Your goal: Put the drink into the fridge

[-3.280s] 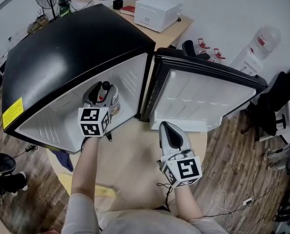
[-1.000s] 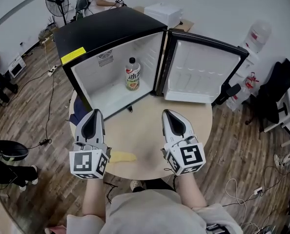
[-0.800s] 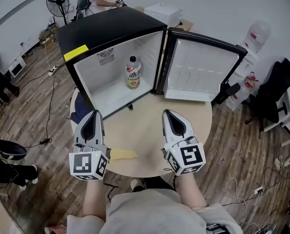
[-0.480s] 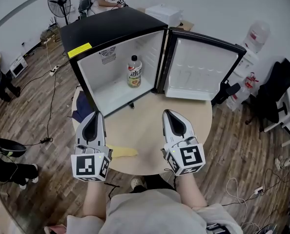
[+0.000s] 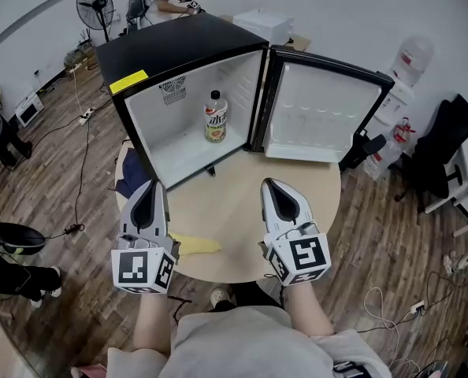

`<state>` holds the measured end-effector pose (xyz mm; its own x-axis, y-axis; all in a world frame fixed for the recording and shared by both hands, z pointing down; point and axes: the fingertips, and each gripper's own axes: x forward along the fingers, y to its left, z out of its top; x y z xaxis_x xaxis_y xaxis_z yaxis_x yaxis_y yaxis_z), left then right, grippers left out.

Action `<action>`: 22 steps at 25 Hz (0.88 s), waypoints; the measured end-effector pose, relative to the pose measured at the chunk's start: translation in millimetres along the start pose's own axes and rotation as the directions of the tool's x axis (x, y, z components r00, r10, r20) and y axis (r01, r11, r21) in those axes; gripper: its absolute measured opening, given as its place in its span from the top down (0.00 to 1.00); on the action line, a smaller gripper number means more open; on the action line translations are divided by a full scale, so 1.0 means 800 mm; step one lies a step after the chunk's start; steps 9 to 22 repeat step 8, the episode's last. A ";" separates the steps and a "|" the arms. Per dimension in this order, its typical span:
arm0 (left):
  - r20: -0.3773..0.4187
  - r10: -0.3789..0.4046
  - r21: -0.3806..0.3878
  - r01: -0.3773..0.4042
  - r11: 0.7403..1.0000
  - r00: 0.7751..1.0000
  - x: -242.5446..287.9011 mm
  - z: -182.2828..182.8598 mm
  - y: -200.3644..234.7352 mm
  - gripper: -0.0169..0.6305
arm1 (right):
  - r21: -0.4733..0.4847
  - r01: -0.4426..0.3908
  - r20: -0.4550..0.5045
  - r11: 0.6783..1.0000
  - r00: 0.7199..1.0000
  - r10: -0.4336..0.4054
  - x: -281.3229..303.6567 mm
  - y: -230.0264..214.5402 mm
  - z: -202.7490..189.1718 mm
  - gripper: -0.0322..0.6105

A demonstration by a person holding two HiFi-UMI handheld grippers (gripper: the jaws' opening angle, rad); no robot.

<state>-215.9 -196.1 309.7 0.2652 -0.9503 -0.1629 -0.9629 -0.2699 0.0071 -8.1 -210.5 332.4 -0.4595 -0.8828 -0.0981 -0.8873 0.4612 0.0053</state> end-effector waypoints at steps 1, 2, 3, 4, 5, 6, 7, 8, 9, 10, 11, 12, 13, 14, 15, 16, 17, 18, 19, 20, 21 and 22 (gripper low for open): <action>0.000 -0.003 -0.001 0.003 1.000 1.000 0.001 0.000 -0.001 0.96 | 0.000 0.001 0.000 1.000 1.000 -0.001 0.000 -0.001 0.000 0.93; 0.001 -0.004 -0.002 0.004 1.000 1.000 0.001 0.001 -0.002 0.96 | 0.000 0.002 0.000 1.000 1.000 -0.002 0.000 -0.001 0.001 0.93; 0.001 -0.006 -0.004 0.006 1.000 1.000 0.001 0.000 -0.003 0.96 | 0.001 0.002 0.000 1.000 1.000 -0.002 -0.001 -0.002 0.000 0.93; 0.003 -0.007 -0.006 0.007 1.000 1.000 0.002 0.000 -0.003 0.96 | 0.001 0.002 0.000 1.000 1.000 -0.002 -0.001 -0.002 0.000 0.93; 0.004 -0.008 -0.008 0.008 1.000 1.000 0.002 0.000 -0.003 0.96 | 0.001 0.002 0.000 1.000 1.000 -0.002 0.000 -0.002 -0.001 0.93; 0.006 -0.008 -0.010 0.008 1.000 1.000 0.003 -0.001 -0.003 0.96 | 0.001 0.002 -0.001 1.000 1.000 -0.002 0.000 -0.003 -0.002 0.93; 0.008 -0.009 -0.012 0.009 1.000 1.000 0.003 -0.001 -0.003 0.96 | 0.002 0.002 -0.001 1.000 1.000 -0.002 0.000 -0.003 -0.002 0.93; 0.009 -0.010 -0.013 0.010 1.000 1.000 0.004 -0.002 -0.003 0.96 | 0.002 0.002 -0.001 1.000 1.000 -0.002 0.001 -0.003 -0.003 0.93; 0.009 -0.010 -0.013 0.010 1.000 1.000 0.004 -0.002 -0.003 0.96 | 0.002 0.002 -0.001 1.000 1.000 -0.002 0.001 -0.003 -0.003 0.93; 0.009 -0.010 -0.013 0.010 1.000 1.000 0.004 -0.002 -0.003 0.96 | 0.002 0.002 -0.001 1.000 1.000 -0.002 0.001 -0.003 -0.003 0.93; 0.009 -0.010 -0.013 0.010 1.000 1.000 0.004 -0.002 -0.003 0.96 | 0.002 0.002 -0.001 1.000 1.000 -0.002 0.001 -0.003 -0.003 0.93; 0.009 -0.010 -0.013 0.010 1.000 1.000 0.004 -0.002 -0.003 0.96 | 0.002 0.002 -0.001 1.000 1.000 -0.002 0.001 -0.003 -0.003 0.93; 0.009 -0.010 -0.013 0.010 1.000 1.000 0.004 -0.002 -0.003 0.96 | 0.002 0.002 -0.001 1.000 1.000 -0.002 0.001 -0.003 -0.003 0.93; 0.009 -0.010 -0.013 0.010 1.000 1.000 0.004 -0.002 -0.003 0.96 | 0.002 0.002 -0.001 1.000 1.000 -0.002 0.001 -0.003 -0.003 0.93; 0.009 -0.010 -0.013 0.010 1.000 1.000 0.004 -0.002 -0.003 0.96 | 0.002 0.002 -0.001 1.000 1.000 -0.002 0.001 -0.003 -0.003 0.93; 0.009 -0.010 -0.013 0.010 1.000 1.000 0.004 -0.002 -0.003 0.96 | 0.002 0.002 -0.001 1.000 1.000 -0.002 0.001 -0.003 -0.003 0.93; 0.009 -0.010 -0.013 0.010 1.000 1.000 0.004 -0.002 -0.003 0.96 | 0.002 0.002 -0.001 1.000 1.000 -0.002 0.001 -0.003 -0.003 0.93; 0.009 -0.010 -0.013 0.010 1.000 1.000 0.004 -0.002 -0.003 0.96 | 0.002 0.002 -0.001 1.000 1.000 -0.002 0.001 -0.003 -0.003 0.93; 0.009 -0.010 -0.013 0.010 1.000 1.000 0.004 -0.002 -0.003 0.96 | 0.002 0.002 -0.001 1.000 1.000 -0.002 0.001 -0.003 -0.003 0.93; 0.009 -0.010 -0.013 0.010 1.000 1.000 0.004 -0.002 -0.003 0.96 | 0.002 0.002 -0.001 1.000 1.000 -0.002 0.001 -0.003 -0.003 0.93; 0.009 -0.010 -0.013 0.010 1.000 1.000 0.004 -0.002 -0.003 0.96 | 0.002 0.002 -0.001 1.000 1.000 -0.002 0.001 -0.003 -0.003 0.93; 0.009 -0.010 -0.013 0.010 1.000 1.000 0.004 -0.002 -0.003 0.96 | 0.002 0.002 -0.001 1.000 1.000 -0.002 0.001 -0.003 -0.003 0.93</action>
